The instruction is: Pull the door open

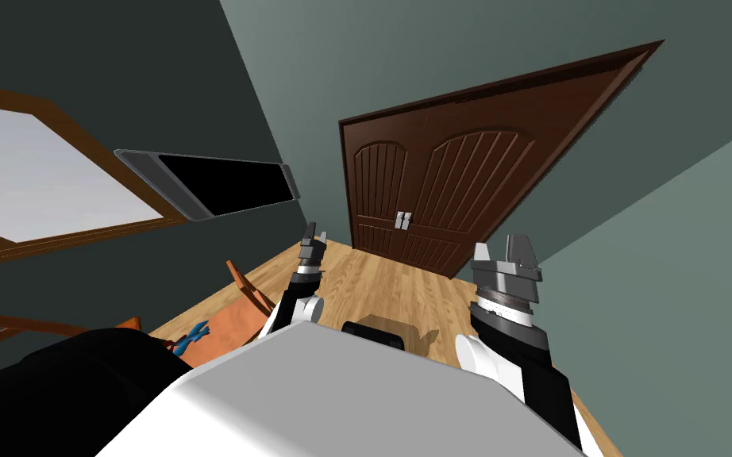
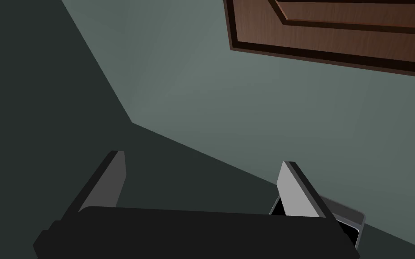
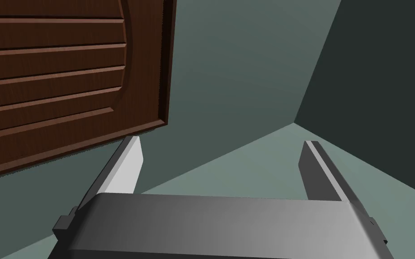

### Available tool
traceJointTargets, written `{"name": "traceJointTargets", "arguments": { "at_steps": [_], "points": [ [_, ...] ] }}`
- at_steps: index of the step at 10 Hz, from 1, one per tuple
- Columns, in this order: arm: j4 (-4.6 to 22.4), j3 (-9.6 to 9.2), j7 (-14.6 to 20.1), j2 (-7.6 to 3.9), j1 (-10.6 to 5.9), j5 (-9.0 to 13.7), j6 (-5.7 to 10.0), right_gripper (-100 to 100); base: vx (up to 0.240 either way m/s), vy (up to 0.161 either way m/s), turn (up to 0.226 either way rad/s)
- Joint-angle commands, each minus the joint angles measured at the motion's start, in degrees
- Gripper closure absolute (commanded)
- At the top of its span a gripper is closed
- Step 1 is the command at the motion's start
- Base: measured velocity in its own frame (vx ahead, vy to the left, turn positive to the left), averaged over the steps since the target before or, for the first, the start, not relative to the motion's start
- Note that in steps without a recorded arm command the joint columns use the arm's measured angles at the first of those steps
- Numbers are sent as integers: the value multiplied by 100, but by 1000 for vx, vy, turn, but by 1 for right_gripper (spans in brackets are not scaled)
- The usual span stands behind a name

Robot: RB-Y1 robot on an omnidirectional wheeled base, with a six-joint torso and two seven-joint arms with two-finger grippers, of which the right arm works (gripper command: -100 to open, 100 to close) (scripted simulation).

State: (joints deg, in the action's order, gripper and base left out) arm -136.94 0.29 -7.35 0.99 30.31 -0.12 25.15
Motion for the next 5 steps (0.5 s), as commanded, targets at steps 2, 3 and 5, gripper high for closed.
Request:
{"name": "traceJointTargets", "arguments": {
  "at_steps": [2,3,5],
  "points": [
    [296,56,58,-80,-155,-13,-19,-100,115,50,-9],
    [429,81,85,-114,-224,-19,-27,-100,188,-46,5],
    [713,135,141,-176,-372,-32,-46,-100,165,-3,0]
  ]
}}
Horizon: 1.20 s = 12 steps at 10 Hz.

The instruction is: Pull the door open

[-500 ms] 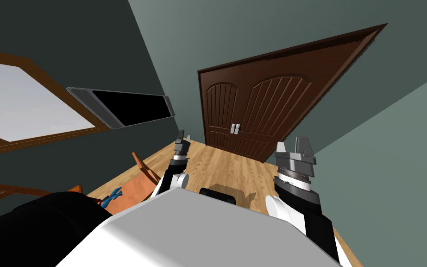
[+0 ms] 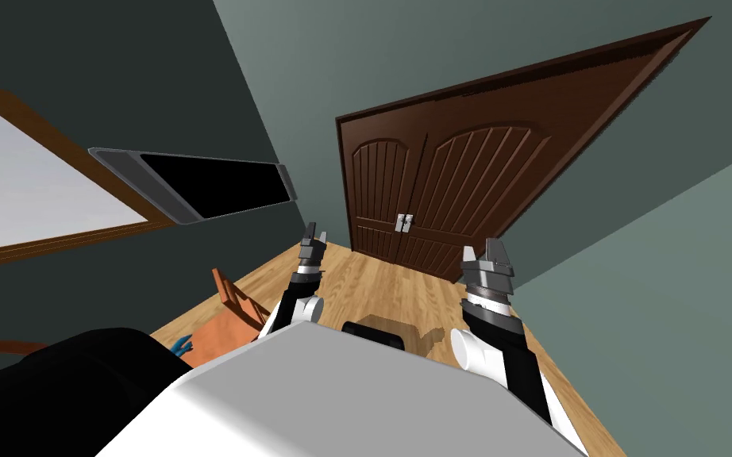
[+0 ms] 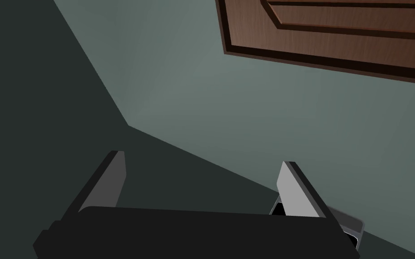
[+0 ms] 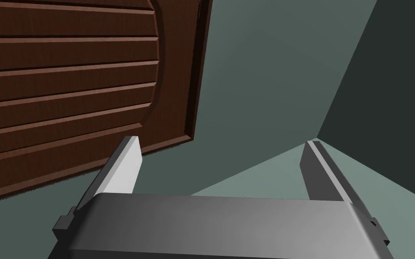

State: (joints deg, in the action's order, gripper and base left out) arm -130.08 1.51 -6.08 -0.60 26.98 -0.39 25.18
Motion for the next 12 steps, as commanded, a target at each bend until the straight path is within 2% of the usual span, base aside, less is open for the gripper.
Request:
{"name": "traceJointTargets", "arguments": {
  "at_steps": [1,5,12],
  "points": [
    [234,52,54,-60,-148,-14,-62,-100,174,2,-8],
    [717,143,149,-150,-400,-35,-93,-100,101,13,-2],
    [1728,333,349,-302,-930,-81,-157,-100,99,11,-3]
  ]
}}
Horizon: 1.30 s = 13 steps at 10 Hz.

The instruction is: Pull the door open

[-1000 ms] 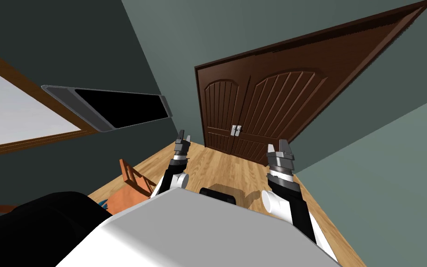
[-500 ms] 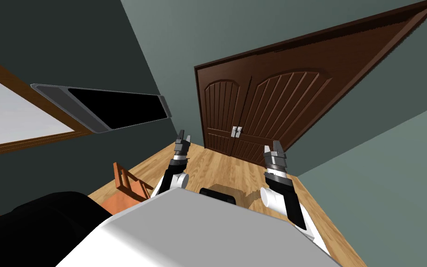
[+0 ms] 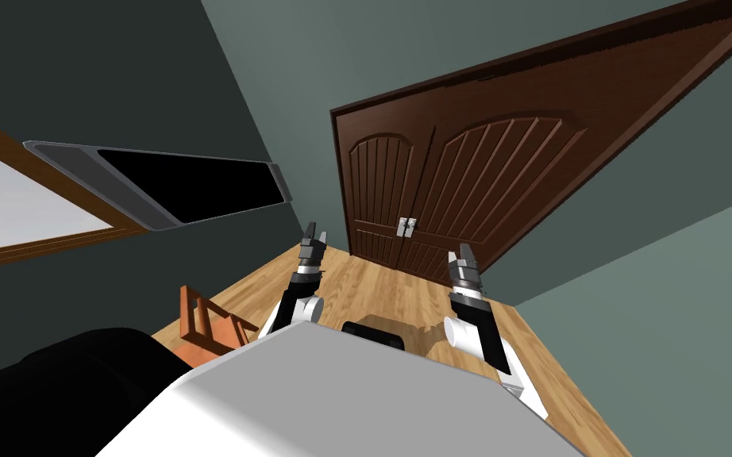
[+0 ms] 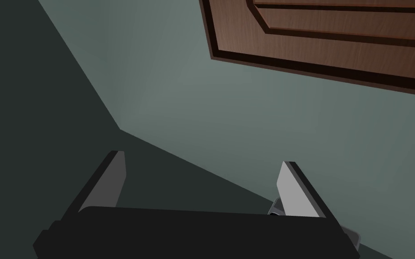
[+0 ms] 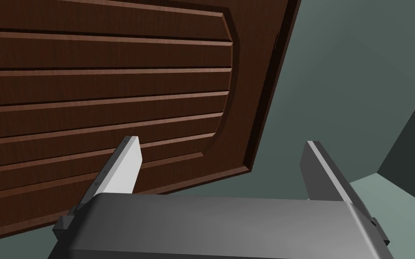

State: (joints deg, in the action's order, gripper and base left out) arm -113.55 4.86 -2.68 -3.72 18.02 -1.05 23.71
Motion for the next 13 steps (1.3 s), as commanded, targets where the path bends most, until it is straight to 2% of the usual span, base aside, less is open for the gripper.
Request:
{"name": "traceJointTargets", "arguments": {
  "at_steps": [1,13],
  "points": [
    [227,26,39,-12,-113,-22,-20,-100,102,20,-1],
    [2205,397,430,-221,-1153,-112,-146,-100,98,12,-2]
  ]
}}
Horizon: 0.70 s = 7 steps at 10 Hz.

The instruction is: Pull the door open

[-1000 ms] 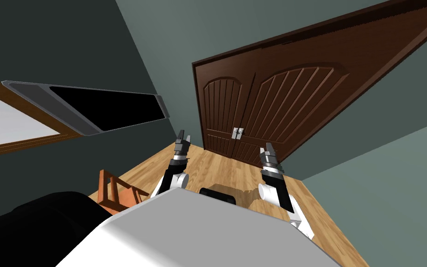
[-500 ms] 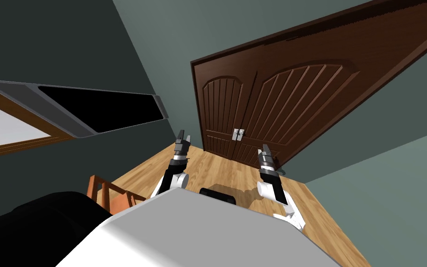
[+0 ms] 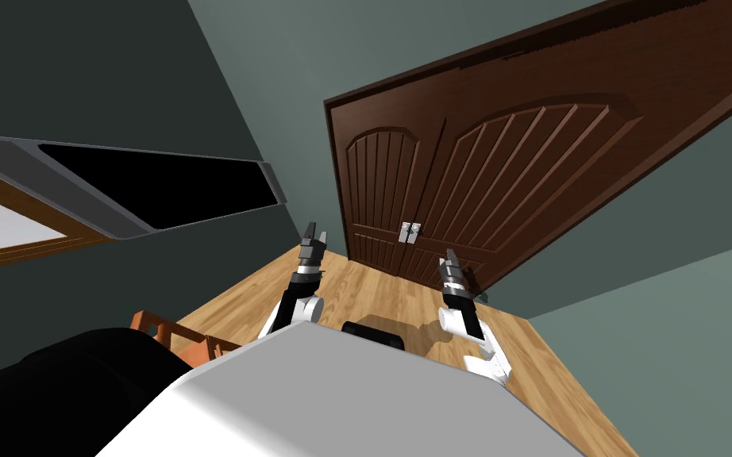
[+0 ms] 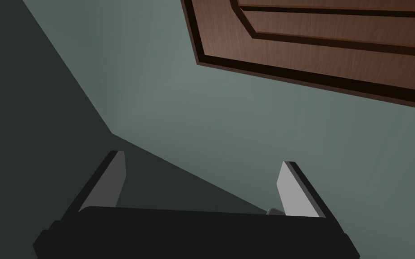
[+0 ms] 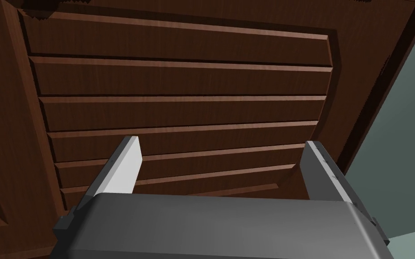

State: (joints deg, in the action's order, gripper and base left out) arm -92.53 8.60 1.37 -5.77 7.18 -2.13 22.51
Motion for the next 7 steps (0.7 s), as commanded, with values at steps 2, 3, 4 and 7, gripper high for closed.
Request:
{"name": "traceJointTargets", "arguments": {
  "at_steps": [2,3,4,7],
  "points": [
    [433,85,90,-43,-243,-18,-46,-100,96,8,-2],
    [595,115,122,-55,-329,-26,-57,-100,87,14,-2],
    [757,145,154,-68,-414,-33,-67,-100,100,14,-1],
    [1228,232,247,-102,-664,-54,-97,-100,102,16,-1]
  ]
}}
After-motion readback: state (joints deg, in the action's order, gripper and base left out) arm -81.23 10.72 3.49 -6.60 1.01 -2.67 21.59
